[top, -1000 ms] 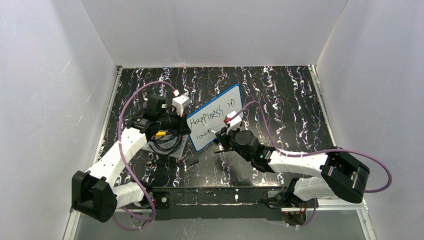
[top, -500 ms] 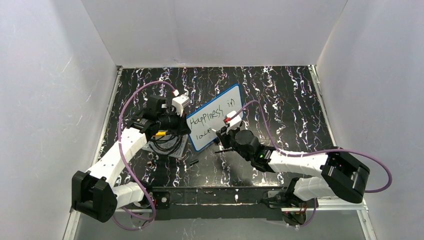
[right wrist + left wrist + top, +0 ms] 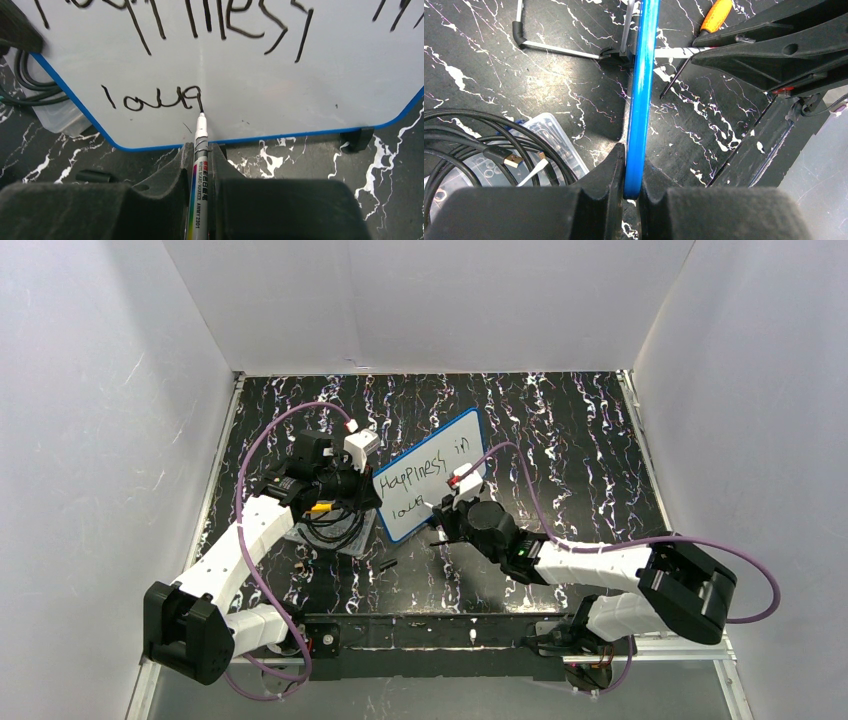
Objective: Write a sentence on the whiteboard
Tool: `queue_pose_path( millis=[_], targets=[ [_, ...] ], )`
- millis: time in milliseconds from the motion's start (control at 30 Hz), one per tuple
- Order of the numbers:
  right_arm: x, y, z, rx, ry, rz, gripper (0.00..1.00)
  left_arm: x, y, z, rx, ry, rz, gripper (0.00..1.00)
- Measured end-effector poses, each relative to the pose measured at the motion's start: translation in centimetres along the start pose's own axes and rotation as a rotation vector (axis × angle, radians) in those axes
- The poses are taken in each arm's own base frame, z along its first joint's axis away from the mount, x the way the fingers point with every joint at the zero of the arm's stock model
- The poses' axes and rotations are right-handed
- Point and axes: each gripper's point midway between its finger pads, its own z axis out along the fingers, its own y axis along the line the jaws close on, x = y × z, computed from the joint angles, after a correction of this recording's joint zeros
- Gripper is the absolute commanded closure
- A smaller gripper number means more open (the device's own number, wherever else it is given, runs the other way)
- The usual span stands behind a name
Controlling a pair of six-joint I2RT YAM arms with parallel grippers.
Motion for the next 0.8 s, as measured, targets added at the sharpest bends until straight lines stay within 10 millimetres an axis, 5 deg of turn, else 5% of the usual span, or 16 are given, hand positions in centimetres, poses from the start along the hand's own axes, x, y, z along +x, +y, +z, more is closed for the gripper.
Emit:
queue_pose_path(
  millis=[467,800],
  targets=[
    [2.0,1.0,-0.2,-0.063,0.063,0.016,0.99,0.0,0.0,0.0,0.000,0.000,0.000,1.00],
    [-3.0,1.0,-1.7,-0.068,-0.086,0.063,0.99,0.0,0.0,0.0,0.000,0.000,0.000,1.00]
  ],
)
